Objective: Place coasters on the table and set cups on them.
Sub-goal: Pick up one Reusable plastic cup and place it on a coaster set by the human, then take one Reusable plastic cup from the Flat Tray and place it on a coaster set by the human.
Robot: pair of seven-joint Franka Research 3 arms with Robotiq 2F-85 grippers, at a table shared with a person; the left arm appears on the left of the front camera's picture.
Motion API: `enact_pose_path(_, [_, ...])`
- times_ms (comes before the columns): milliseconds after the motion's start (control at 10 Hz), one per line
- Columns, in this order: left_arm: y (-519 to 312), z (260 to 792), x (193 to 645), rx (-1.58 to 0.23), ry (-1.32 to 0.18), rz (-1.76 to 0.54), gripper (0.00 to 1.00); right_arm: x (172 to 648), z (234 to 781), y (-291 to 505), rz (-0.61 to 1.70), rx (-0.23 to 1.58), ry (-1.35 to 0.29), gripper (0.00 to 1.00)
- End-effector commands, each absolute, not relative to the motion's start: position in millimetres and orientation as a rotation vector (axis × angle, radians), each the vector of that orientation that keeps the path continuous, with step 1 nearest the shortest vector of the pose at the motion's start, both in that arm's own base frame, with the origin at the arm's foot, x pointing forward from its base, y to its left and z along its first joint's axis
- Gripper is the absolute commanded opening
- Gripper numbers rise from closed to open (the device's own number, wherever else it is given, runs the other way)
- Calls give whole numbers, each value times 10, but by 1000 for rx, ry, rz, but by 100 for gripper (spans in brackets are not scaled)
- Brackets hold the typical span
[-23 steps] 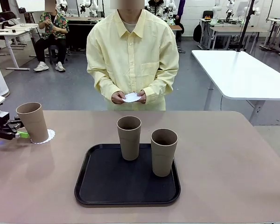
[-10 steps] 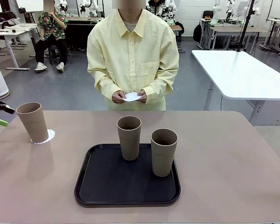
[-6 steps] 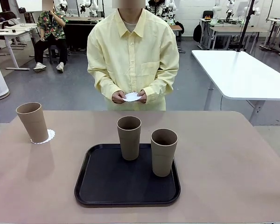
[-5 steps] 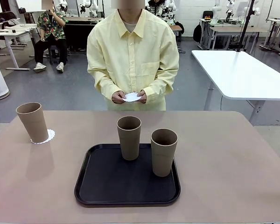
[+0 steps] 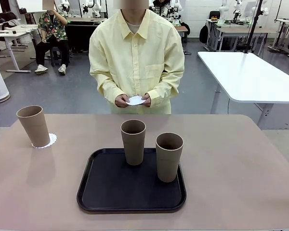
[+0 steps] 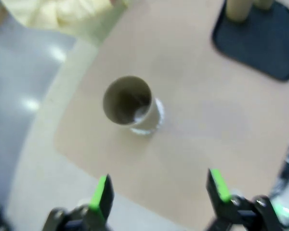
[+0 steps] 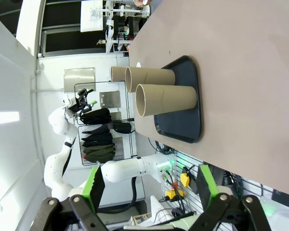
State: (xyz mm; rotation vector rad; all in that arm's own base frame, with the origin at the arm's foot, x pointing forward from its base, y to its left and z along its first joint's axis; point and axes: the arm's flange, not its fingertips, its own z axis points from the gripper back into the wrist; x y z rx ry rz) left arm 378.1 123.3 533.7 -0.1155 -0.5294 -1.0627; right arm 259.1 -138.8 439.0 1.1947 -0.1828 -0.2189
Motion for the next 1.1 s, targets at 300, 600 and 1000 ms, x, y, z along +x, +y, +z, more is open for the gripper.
enact_pose_path(300, [807,5163,3498,-126,-349,-1116,100,2592,4392,-1399,-220,1205,-184,100])
enact_pose_path(600, [861,5253,3501,-74,-330,-1082,100,2592,4392,-1399,-220,1205,-184,100])
enact_pose_path(1000, [861,5253,3501,-74,-330,-1082,100,2592,4392,-1399,-220,1205,-184,100])
